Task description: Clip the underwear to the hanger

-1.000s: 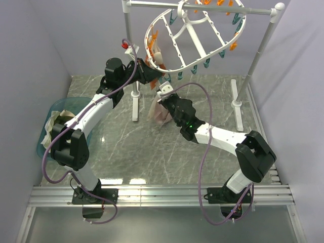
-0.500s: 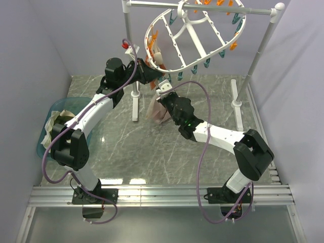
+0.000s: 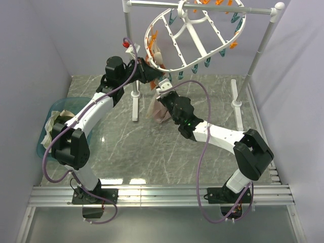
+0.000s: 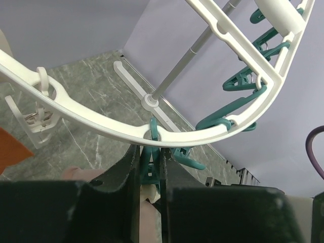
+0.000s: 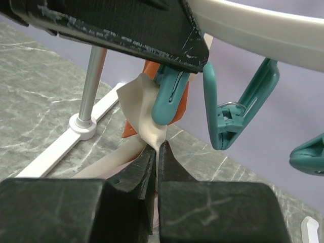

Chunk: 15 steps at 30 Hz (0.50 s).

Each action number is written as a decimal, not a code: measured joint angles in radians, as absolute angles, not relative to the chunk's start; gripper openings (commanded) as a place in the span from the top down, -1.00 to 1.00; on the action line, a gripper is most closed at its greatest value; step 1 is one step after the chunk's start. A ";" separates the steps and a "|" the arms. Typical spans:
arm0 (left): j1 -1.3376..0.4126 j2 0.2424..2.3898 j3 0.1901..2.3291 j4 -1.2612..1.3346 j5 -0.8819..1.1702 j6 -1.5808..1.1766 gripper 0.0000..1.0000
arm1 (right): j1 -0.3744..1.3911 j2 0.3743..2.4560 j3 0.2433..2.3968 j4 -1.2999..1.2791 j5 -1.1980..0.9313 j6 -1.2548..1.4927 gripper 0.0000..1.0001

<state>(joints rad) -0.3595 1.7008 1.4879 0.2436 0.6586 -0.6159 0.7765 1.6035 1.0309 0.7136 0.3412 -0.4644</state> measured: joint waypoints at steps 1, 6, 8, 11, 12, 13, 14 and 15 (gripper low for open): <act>-0.360 1.701 1.488 0.242 0.659 -0.614 0.65 | 0.776 1.604 1.032 0.713 0.342 -0.464 1.00; -0.357 1.701 1.498 0.232 0.659 -0.613 0.61 | 0.775 1.605 1.050 0.709 0.347 -0.462 1.00; -0.356 1.703 1.505 0.224 0.659 -0.613 0.56 | 0.774 1.605 1.057 0.709 0.347 -0.461 1.00; -0.353 1.711 1.516 0.218 0.660 -0.613 0.48 | 0.772 1.608 1.073 0.705 0.347 -0.462 1.00; -0.352 1.715 1.520 0.217 0.661 -0.613 0.46 | 0.772 1.608 1.077 0.705 0.347 -0.462 1.00; -0.350 1.718 1.523 0.216 0.661 -0.614 0.44 | 0.772 1.608 1.081 0.702 0.347 -0.462 1.00; -0.349 1.720 1.526 0.213 0.661 -0.614 0.42 | 0.772 1.608 1.083 0.702 0.347 -0.462 1.00; -0.348 1.720 1.527 0.211 0.662 -0.614 0.40 | 0.770 1.609 1.085 0.701 0.347 -0.462 1.00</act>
<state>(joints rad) -0.3477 1.7203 1.5272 0.2111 0.6617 -0.6140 0.7704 1.6093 1.0847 0.7006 0.3473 -0.4618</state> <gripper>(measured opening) 0.284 0.021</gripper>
